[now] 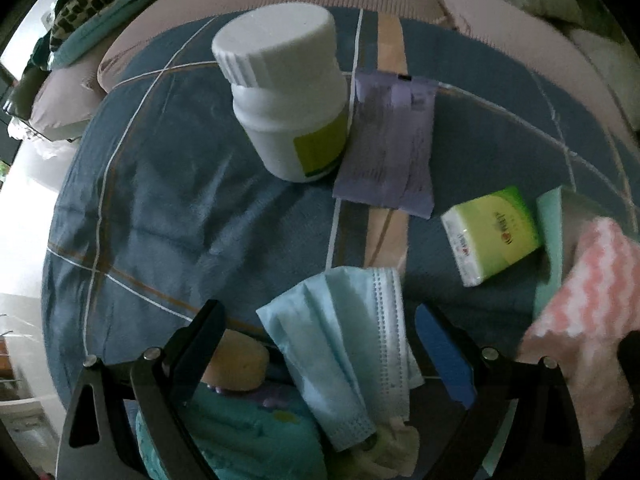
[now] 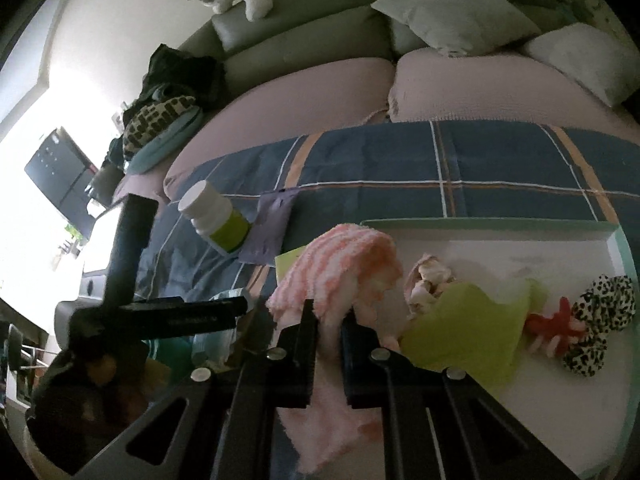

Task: Organize soft objects
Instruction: 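Grasp the light-blue face mask with the left gripper while the right gripper holds the pink cloth, then lift and carry the face mask and pink cloth over the white tray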

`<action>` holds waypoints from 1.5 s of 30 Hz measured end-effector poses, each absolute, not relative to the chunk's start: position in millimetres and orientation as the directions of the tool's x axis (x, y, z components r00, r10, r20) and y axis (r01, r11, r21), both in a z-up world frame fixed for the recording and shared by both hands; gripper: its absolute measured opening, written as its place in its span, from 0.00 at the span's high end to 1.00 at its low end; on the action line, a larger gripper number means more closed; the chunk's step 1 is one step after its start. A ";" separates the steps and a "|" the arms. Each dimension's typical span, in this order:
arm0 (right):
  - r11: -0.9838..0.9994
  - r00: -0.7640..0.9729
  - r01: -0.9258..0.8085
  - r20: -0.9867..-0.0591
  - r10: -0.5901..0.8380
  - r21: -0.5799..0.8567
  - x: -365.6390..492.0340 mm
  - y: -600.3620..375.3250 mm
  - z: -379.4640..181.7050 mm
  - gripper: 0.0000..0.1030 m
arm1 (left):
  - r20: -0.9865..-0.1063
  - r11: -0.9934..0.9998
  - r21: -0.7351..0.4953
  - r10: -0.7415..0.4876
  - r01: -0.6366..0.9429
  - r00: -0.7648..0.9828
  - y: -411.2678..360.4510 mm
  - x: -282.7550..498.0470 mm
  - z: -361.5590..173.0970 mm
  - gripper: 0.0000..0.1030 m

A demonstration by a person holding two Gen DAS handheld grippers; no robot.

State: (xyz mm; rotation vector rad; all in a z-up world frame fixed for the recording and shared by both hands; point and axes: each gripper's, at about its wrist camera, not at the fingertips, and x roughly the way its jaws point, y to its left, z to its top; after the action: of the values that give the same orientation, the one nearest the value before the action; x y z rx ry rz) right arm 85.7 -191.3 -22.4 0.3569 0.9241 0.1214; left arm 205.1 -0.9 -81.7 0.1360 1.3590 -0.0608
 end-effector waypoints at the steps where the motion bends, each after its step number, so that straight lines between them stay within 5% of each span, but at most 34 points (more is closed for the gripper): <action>1: 0.932 0.599 0.054 -0.759 0.256 0.357 85.8 -192.6 -22.6 0.89 | -0.978 0.991 0.060 0.035 0.122 0.205 -2.7 206.1 -82.1 0.07; 10: 0.913 0.615 0.066 -0.737 0.280 0.402 82.1 -203.4 -19.9 0.89 | -0.973 0.980 0.150 0.123 0.131 0.194 -25.9 216.7 -90.8 0.21; 16: 0.893 0.632 0.095 -0.720 0.288 0.440 77.5 -217.7 -17.2 0.89 | -0.953 0.962 0.226 0.185 0.155 0.240 -55.4 222.5 -91.9 0.45; 18: 0.887 0.637 0.100 -0.714 0.291 0.450 76.3 -221.8 -16.3 0.89 | -0.954 0.965 0.211 0.169 0.156 0.247 -62.6 224.1 -91.6 0.71; 24: 0.871 0.648 0.119 -0.702 0.296 0.477 73.3 -233.4 -14.6 0.89 | -0.956 0.975 0.174 0.134 0.137 0.263 -76.2 217.9 -98.1 0.86; 34: 0.843 0.667 0.141 -0.679 0.306 0.519 69.0 -250.5 -10.8 0.89 | -0.917 0.984 0.159 0.118 0.079 0.381 -87.5 197.4 -58.6 0.91; 45: 0.835 0.706 0.189 -0.662 0.249 0.516 56.7 -273.3 0.9 0.89 | -0.834 0.985 0.062 -0.036 0.159 0.551 -104.0 162.7 29.1 0.91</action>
State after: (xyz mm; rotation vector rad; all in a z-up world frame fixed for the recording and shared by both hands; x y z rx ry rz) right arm 56.7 -273.3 0.9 0.5977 0.7982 0.0356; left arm 162.7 -104.0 29.1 0.1359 0.9812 -0.1153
